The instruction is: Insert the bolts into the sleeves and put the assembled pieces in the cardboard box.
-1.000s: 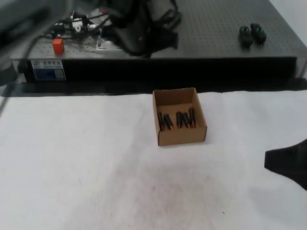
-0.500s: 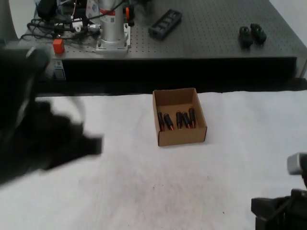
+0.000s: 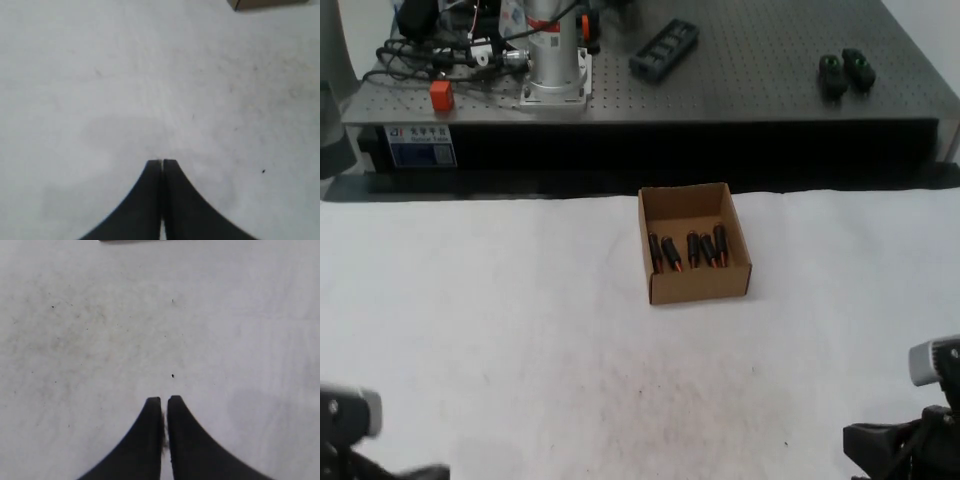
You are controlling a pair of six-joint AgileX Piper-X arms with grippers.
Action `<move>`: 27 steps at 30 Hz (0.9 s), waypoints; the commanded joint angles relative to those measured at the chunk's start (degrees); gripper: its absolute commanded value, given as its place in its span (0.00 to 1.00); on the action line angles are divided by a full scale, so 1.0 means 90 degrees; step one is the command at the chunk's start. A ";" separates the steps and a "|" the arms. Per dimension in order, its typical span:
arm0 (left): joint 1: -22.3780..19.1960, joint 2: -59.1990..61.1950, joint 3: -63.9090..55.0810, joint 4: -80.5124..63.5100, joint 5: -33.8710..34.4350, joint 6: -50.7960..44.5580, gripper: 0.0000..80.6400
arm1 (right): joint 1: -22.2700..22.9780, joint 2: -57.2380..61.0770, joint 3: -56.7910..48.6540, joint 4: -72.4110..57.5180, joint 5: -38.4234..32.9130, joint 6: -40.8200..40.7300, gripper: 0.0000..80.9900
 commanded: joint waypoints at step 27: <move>-0.0001 -0.0093 0.0098 -0.0831 -0.0066 -0.0045 0.01 | 0.1833 -0.1097 0.0760 -0.1928 -0.0445 0.1000 0.06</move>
